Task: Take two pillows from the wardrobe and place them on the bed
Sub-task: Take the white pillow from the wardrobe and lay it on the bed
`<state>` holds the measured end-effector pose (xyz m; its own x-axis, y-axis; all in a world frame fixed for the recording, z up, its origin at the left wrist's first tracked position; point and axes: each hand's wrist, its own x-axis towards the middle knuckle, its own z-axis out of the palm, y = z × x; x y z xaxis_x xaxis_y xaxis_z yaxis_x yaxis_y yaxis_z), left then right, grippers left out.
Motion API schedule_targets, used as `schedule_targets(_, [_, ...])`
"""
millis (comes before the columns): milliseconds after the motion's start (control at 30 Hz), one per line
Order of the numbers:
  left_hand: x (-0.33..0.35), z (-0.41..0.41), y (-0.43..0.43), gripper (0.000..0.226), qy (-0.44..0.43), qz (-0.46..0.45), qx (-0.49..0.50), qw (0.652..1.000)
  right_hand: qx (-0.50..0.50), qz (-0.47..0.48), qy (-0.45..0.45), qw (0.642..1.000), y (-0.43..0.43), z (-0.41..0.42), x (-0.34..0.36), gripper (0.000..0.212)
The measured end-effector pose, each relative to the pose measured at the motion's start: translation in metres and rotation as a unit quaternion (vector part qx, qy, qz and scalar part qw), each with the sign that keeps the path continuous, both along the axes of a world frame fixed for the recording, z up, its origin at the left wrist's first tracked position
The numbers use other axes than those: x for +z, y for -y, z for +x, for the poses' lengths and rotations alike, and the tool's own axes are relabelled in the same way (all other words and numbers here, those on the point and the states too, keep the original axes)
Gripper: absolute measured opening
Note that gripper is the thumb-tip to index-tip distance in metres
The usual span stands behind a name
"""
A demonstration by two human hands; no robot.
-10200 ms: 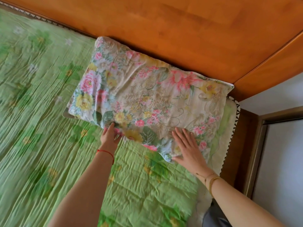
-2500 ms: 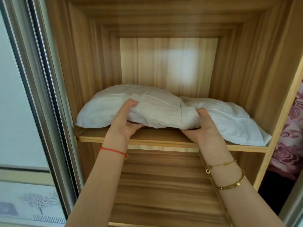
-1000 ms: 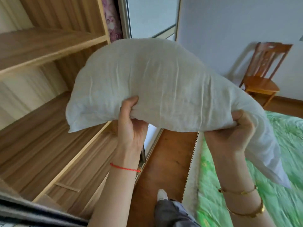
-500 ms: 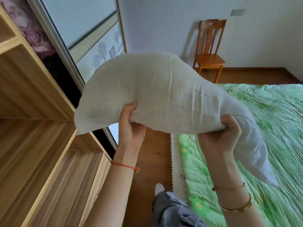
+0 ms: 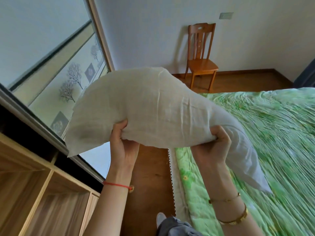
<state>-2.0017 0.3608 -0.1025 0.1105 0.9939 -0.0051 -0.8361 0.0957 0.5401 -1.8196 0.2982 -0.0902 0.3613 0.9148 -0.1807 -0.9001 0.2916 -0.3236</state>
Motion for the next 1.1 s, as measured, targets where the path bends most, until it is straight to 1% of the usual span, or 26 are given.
schedule_targets(167, [-0.005, 0.016, -0.053, 0.047, 0.013, -0.007, 0.013, 1.000, 0.001, 0.000, 0.004, 1.000, -0.055, 0.020, 0.001, 0.037])
schedule_targets(367, [-0.009, 0.029, -0.111, 0.048, 0.017, -0.017, 0.003, 1.000, 0.002, -0.002, 0.005, 1.000, -0.110, 0.036, -0.002, 0.037])
schedule_targets(500, [-0.012, 0.039, -0.156, 0.044, 0.009, -0.023, -0.003, 1.000, -0.009, -0.010, 0.007, 1.000, -0.151, 0.043, -0.005, 0.036])
schedule_targets(633, [-0.017, 0.048, -0.203, 0.055, 0.016, -0.048, 0.001, 0.999, -0.026, -0.025, 0.011, 0.999, -0.195, 0.050, -0.010, 0.033])
schedule_targets(833, [-0.019, 0.057, -0.287, 0.053, 0.013, -0.070, -0.002, 0.997, -0.044, -0.044, 0.018, 0.998, -0.278, 0.055, -0.016, 0.039])
schedule_targets(967, [-0.020, 0.064, -0.344, 0.040, 0.003, -0.078, -0.036, 0.996, -0.064, -0.045, 0.024, 0.997, -0.330, 0.062, -0.017, 0.035])
schedule_targets(1000, [-0.019, 0.068, -0.356, 0.041, -0.002, -0.078, -0.039, 0.996, -0.069, -0.046, 0.021, 0.996, -0.340, 0.065, -0.018, 0.035])
schedule_targets(1100, [-0.021, 0.079, -0.395, 0.056, -0.005, -0.082, -0.040, 0.996, -0.080, -0.056, 0.011, 0.995, -0.376, 0.075, -0.021, 0.038])
